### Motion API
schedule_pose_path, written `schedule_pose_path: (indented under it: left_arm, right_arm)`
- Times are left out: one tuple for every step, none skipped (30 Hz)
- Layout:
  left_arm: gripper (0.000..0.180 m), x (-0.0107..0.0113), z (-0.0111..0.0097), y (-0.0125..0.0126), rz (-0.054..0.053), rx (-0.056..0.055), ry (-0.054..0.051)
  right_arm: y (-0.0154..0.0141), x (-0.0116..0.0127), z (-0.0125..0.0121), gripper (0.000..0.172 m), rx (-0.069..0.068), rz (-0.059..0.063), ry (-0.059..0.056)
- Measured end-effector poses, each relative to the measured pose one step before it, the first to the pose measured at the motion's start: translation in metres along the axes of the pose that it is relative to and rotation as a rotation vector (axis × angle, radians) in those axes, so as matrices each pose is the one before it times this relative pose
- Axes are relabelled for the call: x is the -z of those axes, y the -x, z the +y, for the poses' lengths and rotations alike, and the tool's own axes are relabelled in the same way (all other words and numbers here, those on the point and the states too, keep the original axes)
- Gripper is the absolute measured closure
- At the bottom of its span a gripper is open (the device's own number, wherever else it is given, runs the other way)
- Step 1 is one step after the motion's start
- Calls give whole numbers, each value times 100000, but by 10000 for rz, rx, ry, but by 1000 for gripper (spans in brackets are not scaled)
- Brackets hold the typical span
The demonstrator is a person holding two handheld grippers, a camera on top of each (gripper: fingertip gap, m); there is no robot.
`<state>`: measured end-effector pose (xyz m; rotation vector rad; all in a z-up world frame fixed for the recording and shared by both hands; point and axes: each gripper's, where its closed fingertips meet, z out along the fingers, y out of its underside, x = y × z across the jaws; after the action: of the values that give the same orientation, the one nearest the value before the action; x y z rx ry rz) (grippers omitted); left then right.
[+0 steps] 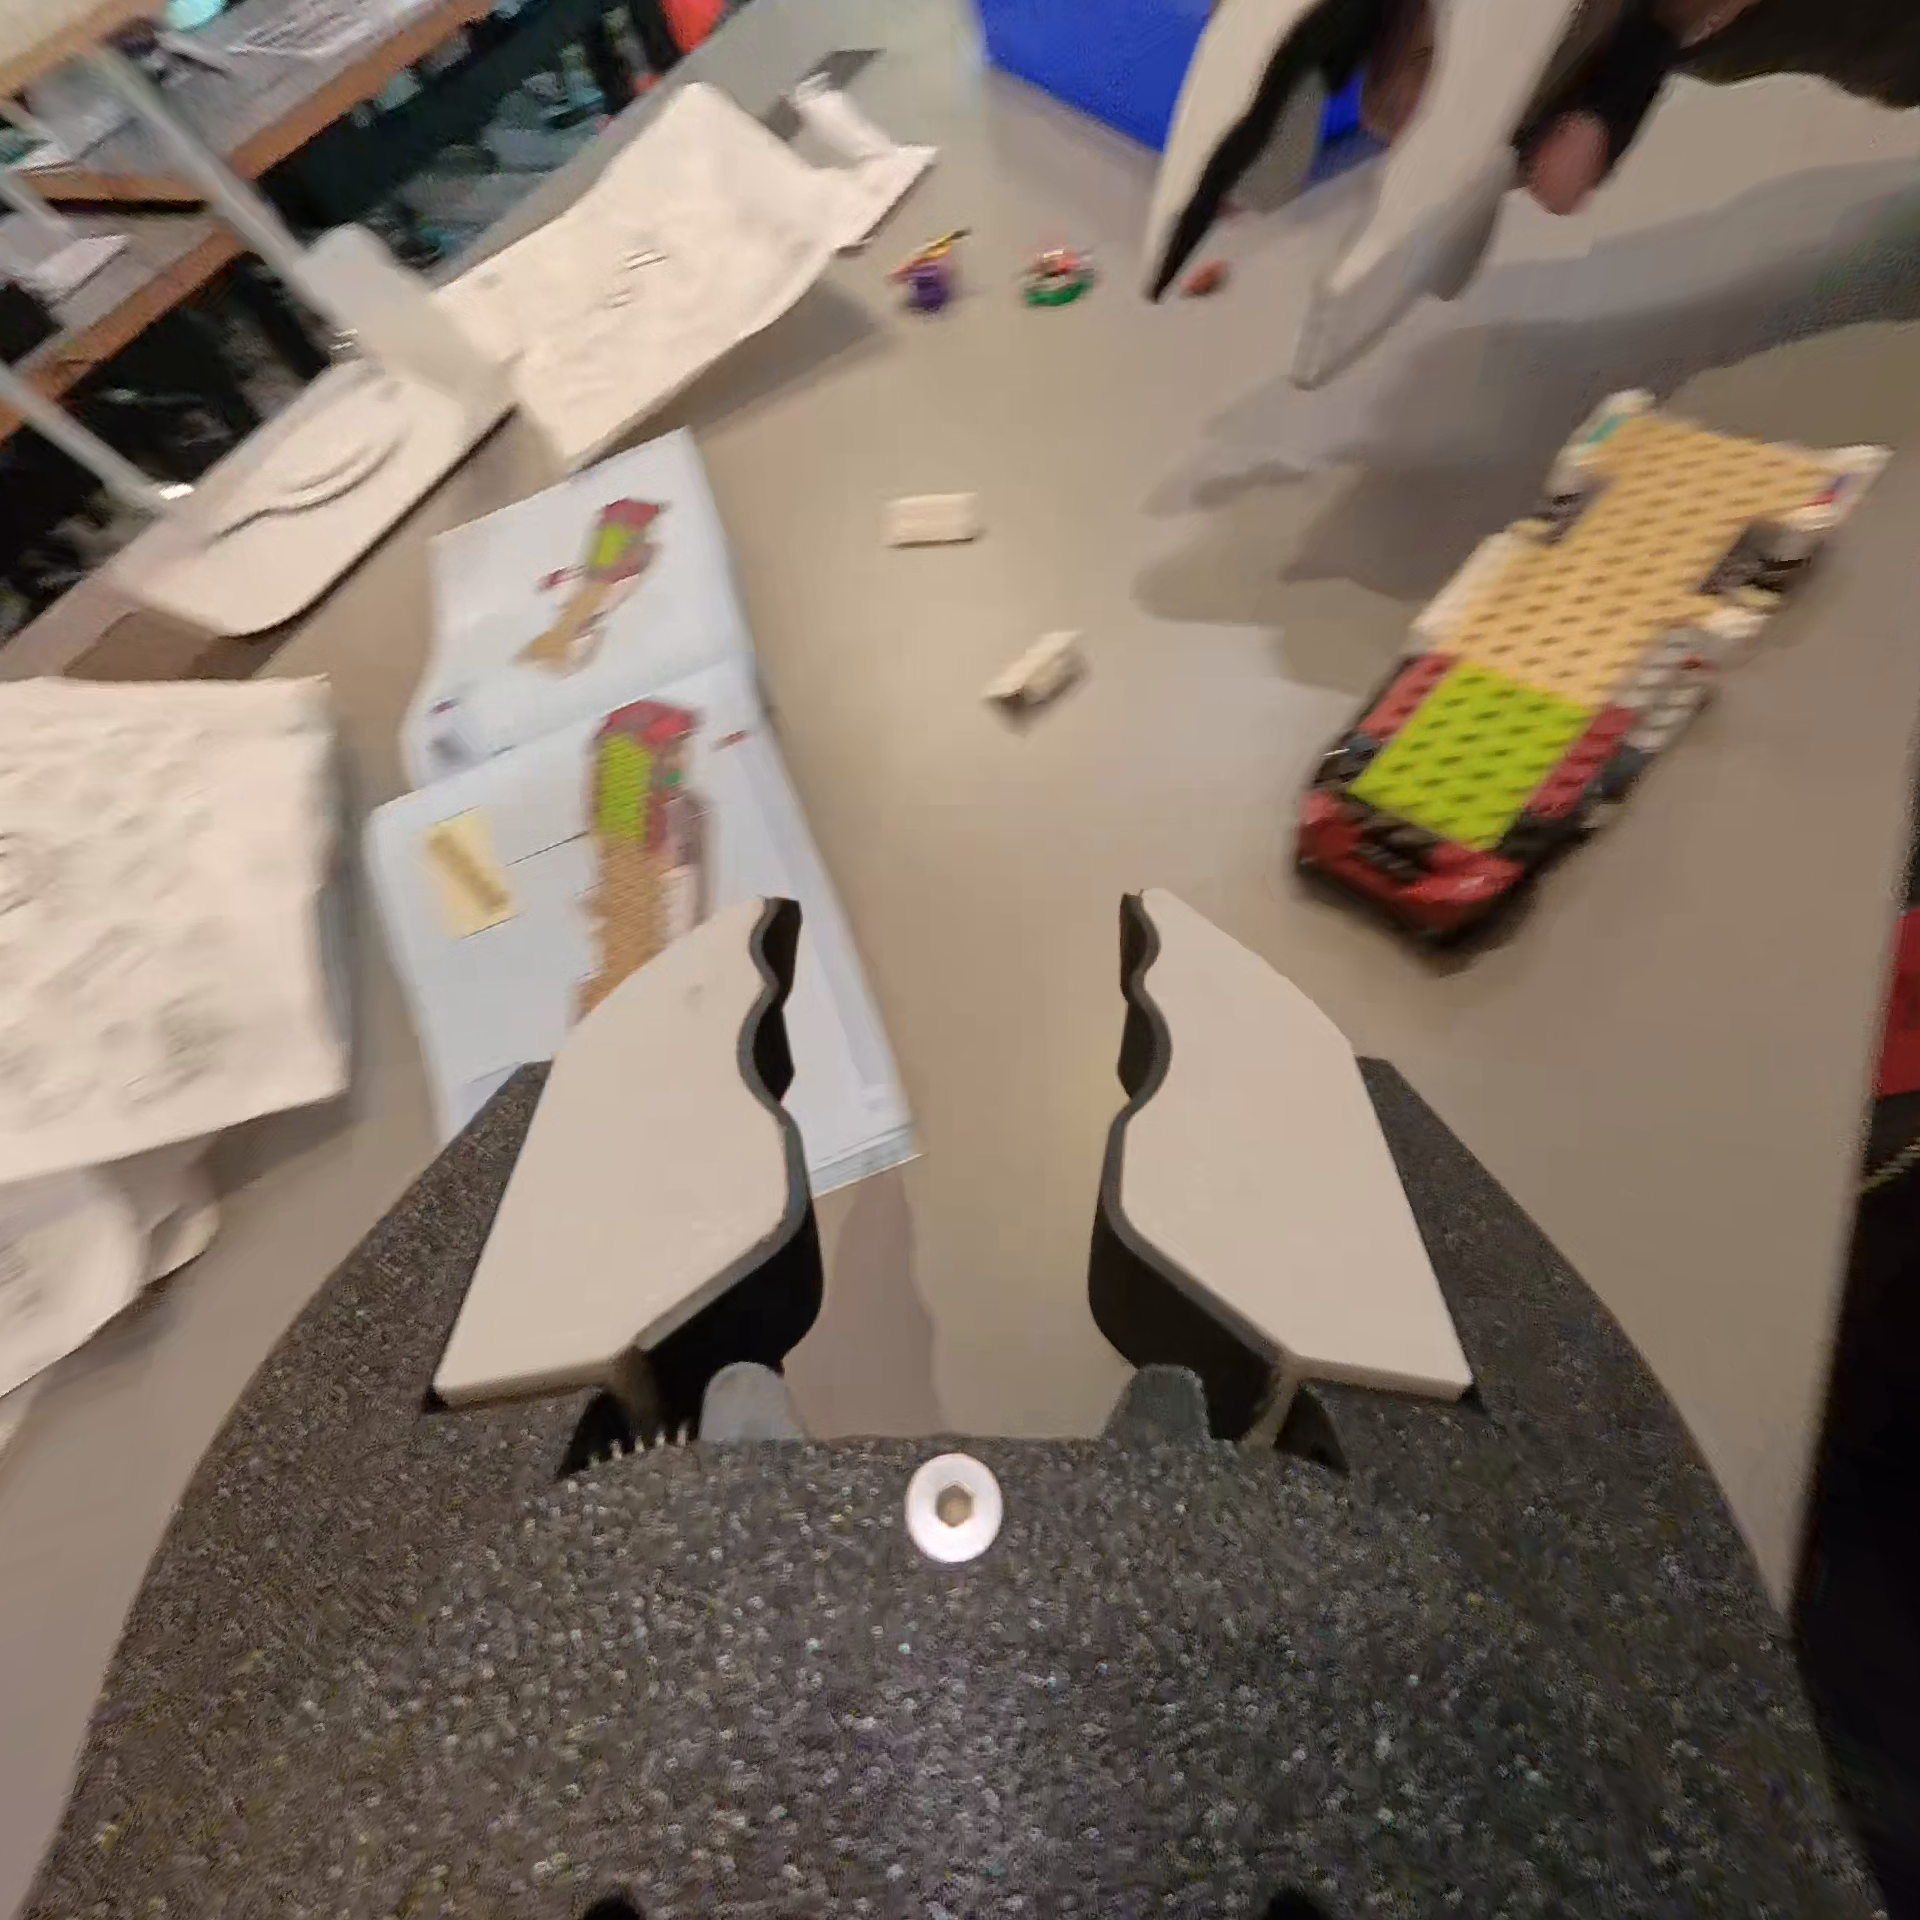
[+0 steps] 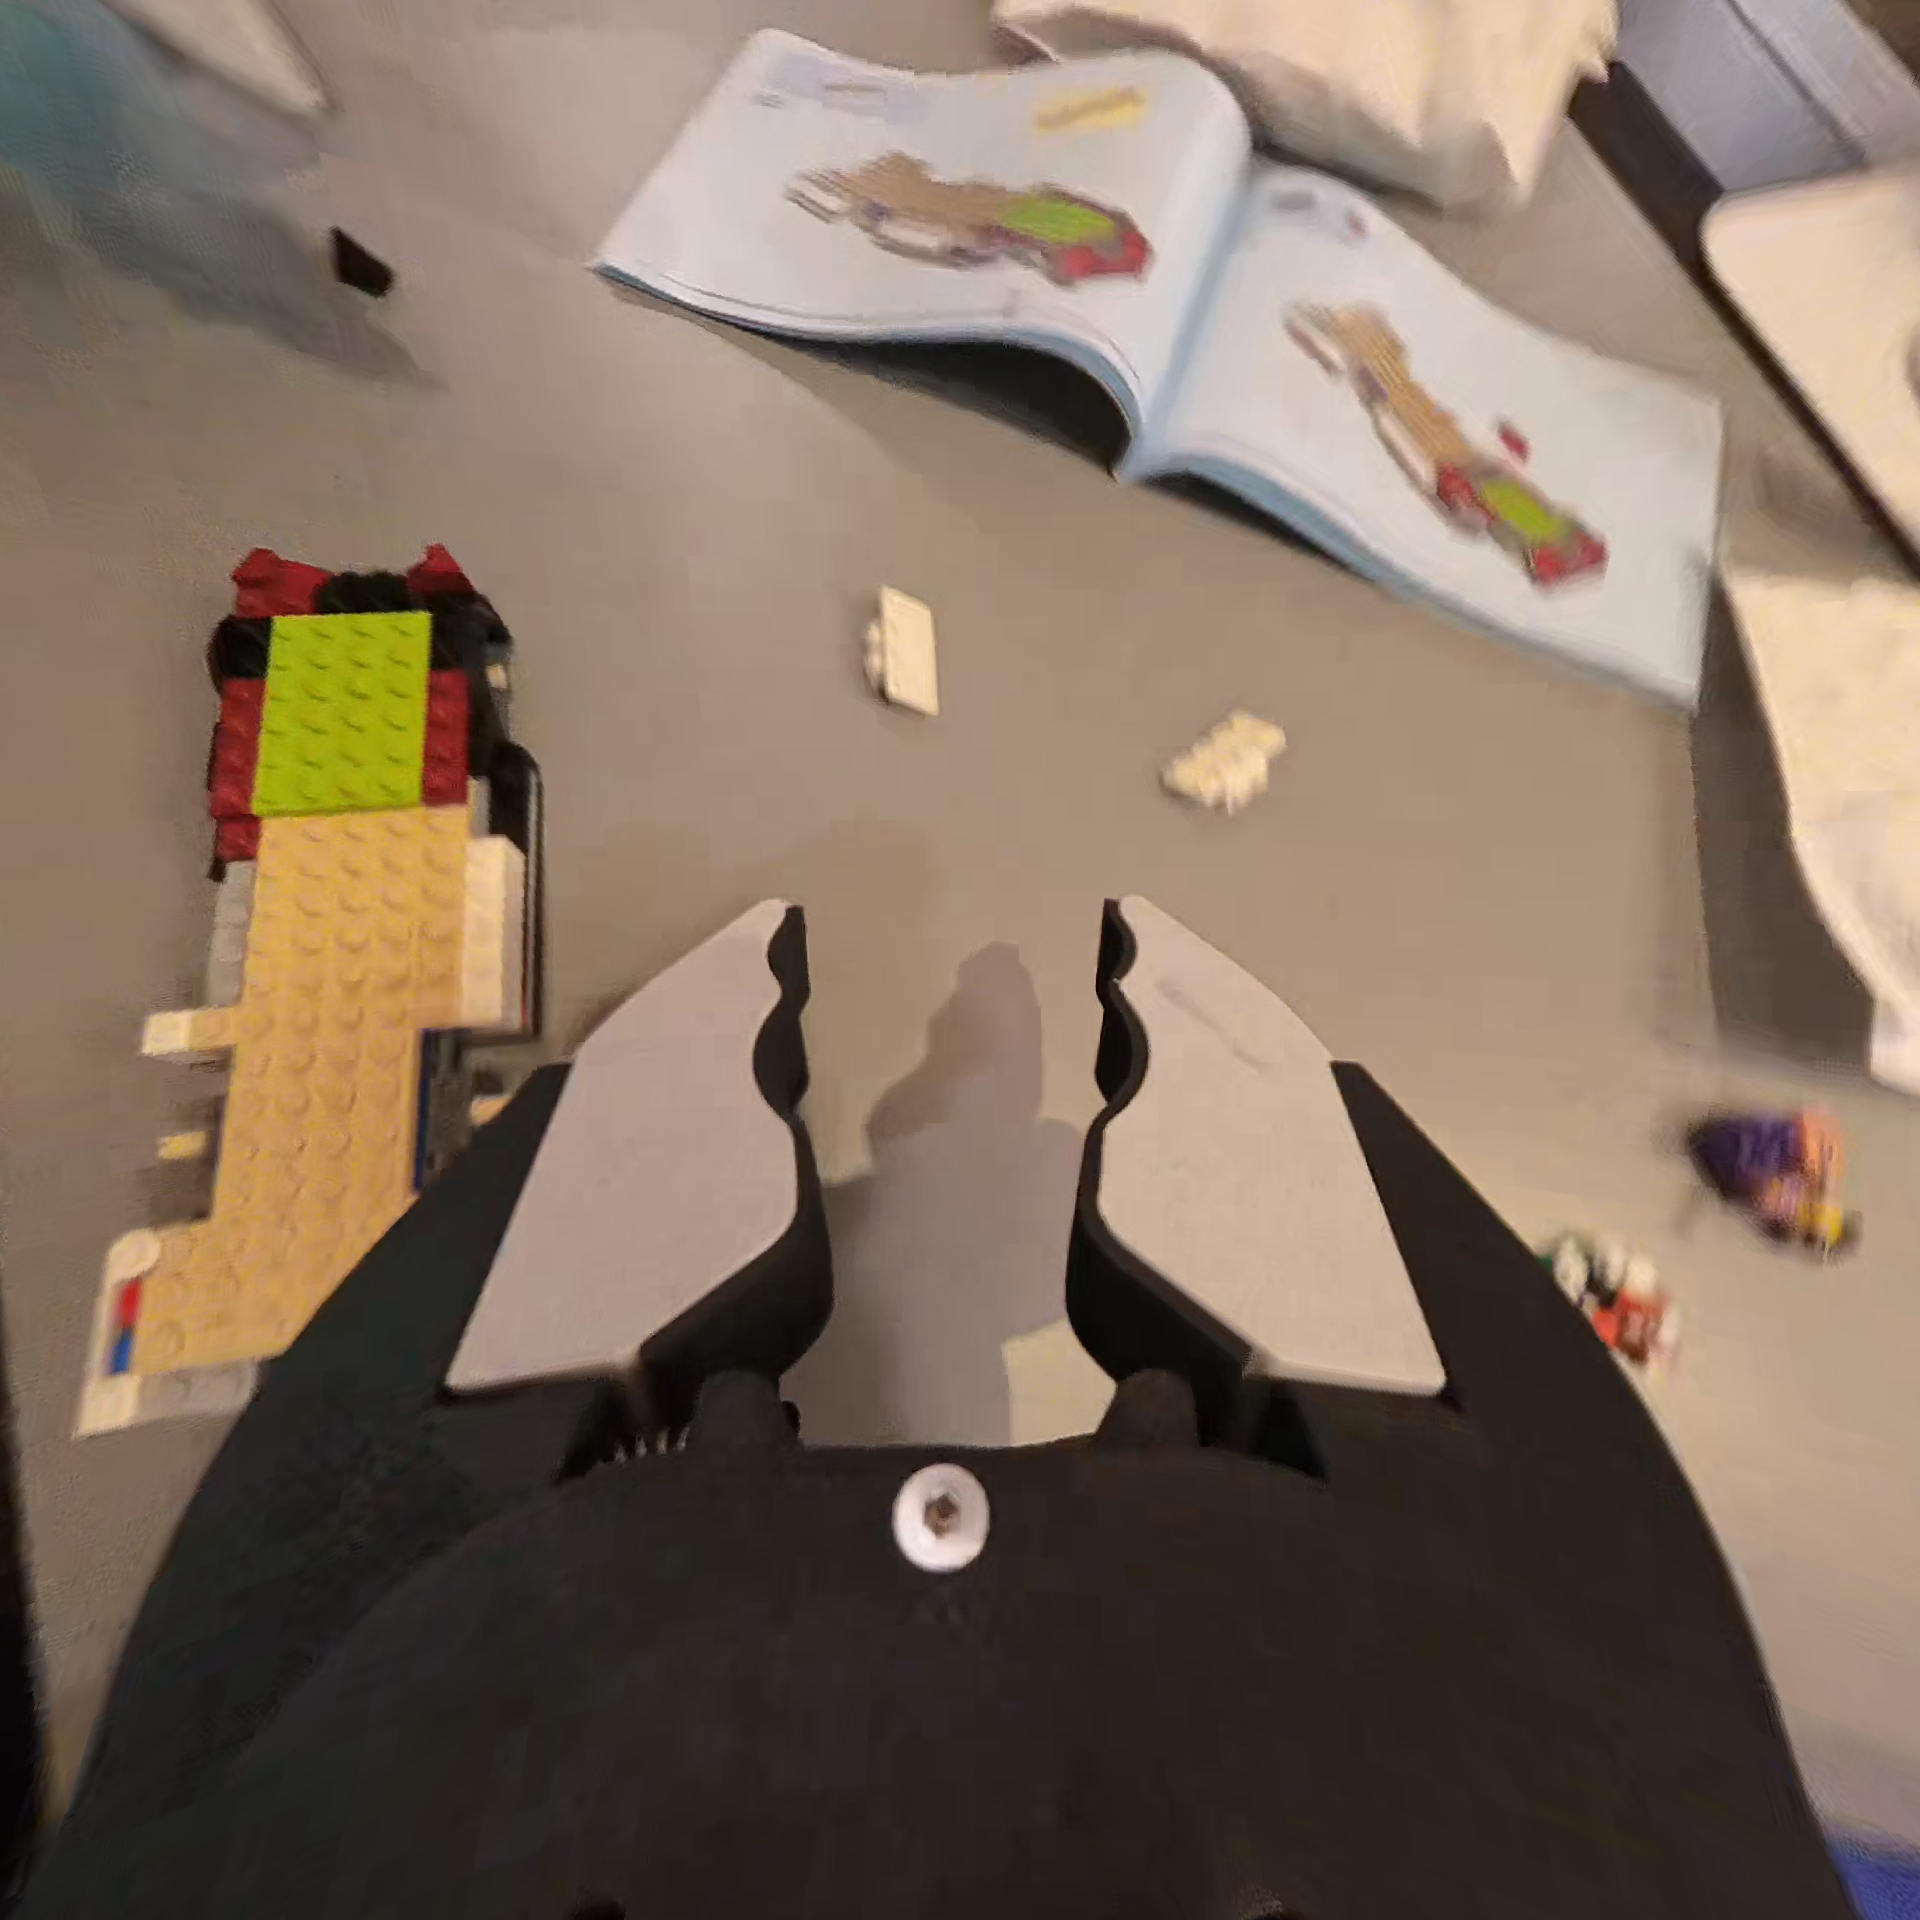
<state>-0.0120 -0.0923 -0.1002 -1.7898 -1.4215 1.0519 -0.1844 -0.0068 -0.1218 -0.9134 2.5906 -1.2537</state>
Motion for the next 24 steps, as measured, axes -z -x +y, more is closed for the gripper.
schedule_pose_path:
  left_arm:
    - [118, 592, 358, 1847, -324, 54, 77]
    - [117, 383, 233, 2077, -381, 75, 69]
    - [117, 118, 84, 2051, -304, 105, 58]
    - [117, -176, -10, 1765, -87, 151, 40]
    - [115, -455, -41, 1499, 59, 191, 25]
    - [115, -673, 18, 1399, 30, 162, 15]
    - [115, -844, 227, 1252, -19, 153, 27]
    - [115, -949, 480, 879, 38, 207, 86]
    - [116, -912, 722, 427, 116, 263, 125]
    - [118, -777, 961, 46, 172, 293, 189]
    - [118, -549, 1107, -264, 195, 245, 293]
    - [118, -249, 1117, -456, 130, 75, 550]
    - [117, -39, 669, -598, 68, -333, 347]
    - [117, 19, 327, -604, 51, -389, -79]
    - [117, 32, 443, -538, 155, -165, 90]
    - [116, -4, 498, -266, 147, 105, 219]
    - [116, -11, 305, 82, 23, 209, 107]
    - [115, 32, 180, 273, -34, 241, 49]
    - [114, 68, 101, 237, 5, 217, 36]
    - [114, 90, 12, 234, 0, 206, -33]
    - [114, 73, 42, 197, 3, 198, -31]
    - [113, 19, 152, 197, -16, 174, 37]
    - [112, -21, 209, 233, -52, 145, 81]
    - [111, -39, 195, 248, -58, 152, 69]
  right_arm:
    - [118, -1169, -1050, 117, 759, -146, -75]
    - [142, -1206, -1104, 115, 750, -231, -119]
    - [212, -1200, -1224, 111, 703, -328, -234]
    - [114, -1229, -1238, 112, 605, -313, -273]
    - [-29, -1292, -1121, 112, 513, -264, -208]
    - [-129, -1338, -938, 112, 479, -217, -99]
    - [-238, -1344, -744, 112, 483, -133, 7]
    - [-294, -1328, -592, 112, 469, -60, 64]
    - [-249, -1247, -559, 112, 411, -39, 53]
    - [-189, -1120, -528, 112, 327, -24, 16]
    - [-112, -990, -480, 112, 237, -5, 2]
    - [44, -845, -407, 112, 190, -43, 10]
    - [207, -737, -270, 111, 224, -95, 31]
    - [138, -635, -107, 111, 266, -16, 77]
    - [-48, -556, -1, 111, 233, 86, 104]
    - [-60, -463, -59, 111, 136, 69, 38]
    - [-45, -349, -131, 111, 0, 38, -58]
    - [-86, -257, -124, 111, -135, 42, -102]
    - [-137, -160, -25, 111, -214, 64, -84]
    - [-135, -74, 74, 111, -222, 72, -53]
    - [-115, -31, 150, 111, -199, 67, -29]
    - [-127, -6, 224, 110, -170, 82, 17]
    - [-27, -19, 261, 110, -124, 26, 47]
    - [91, -9, 182, 110, -99, -46, 8]
